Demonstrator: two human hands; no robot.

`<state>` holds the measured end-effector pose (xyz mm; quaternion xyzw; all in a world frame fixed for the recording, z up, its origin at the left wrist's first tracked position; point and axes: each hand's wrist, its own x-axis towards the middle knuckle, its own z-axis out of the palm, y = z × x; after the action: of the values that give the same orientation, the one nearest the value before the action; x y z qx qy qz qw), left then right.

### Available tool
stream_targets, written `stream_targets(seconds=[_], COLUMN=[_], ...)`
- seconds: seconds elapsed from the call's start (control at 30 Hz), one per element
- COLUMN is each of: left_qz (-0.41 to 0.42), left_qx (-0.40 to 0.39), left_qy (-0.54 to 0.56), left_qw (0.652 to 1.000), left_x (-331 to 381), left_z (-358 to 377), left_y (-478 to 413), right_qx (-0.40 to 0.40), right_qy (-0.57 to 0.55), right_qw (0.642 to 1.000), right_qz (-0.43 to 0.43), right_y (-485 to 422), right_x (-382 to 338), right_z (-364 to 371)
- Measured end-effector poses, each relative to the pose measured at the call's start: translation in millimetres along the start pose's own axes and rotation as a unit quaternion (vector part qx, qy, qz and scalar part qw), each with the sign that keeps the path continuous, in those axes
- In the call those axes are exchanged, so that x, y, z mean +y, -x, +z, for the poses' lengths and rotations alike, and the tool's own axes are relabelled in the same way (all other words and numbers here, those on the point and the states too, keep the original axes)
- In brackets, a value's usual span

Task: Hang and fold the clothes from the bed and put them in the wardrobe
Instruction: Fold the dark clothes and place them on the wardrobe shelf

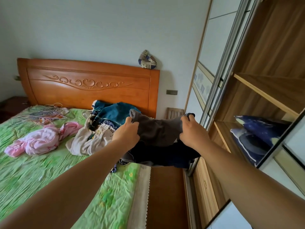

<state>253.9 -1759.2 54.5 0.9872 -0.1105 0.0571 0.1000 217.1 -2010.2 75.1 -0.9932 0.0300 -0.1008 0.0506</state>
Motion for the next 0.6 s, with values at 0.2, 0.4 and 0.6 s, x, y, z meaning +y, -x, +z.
stream_targets(seconds=[0.2,0.4,0.6], left_qz=[-0.013,0.005,0.086], left_qx=[0.002,0.035,0.074], left_qy=[0.005,0.023,0.076], left_qw=[1.000,0.999,0.991], left_x=[29,51,82], left_z=[7,0,-15], left_y=[-80,-151,-252], right_qx=[0.009,0.033,0.096], right_qy=[-0.031,-0.041,-0.043], right_qw=[0.999,0.999,0.994], right_qz=[-0.023,-0.001,0.014], right_y=[-74,-133,-202], right_x=[43,75,114], right_z=[6,-1,-32])
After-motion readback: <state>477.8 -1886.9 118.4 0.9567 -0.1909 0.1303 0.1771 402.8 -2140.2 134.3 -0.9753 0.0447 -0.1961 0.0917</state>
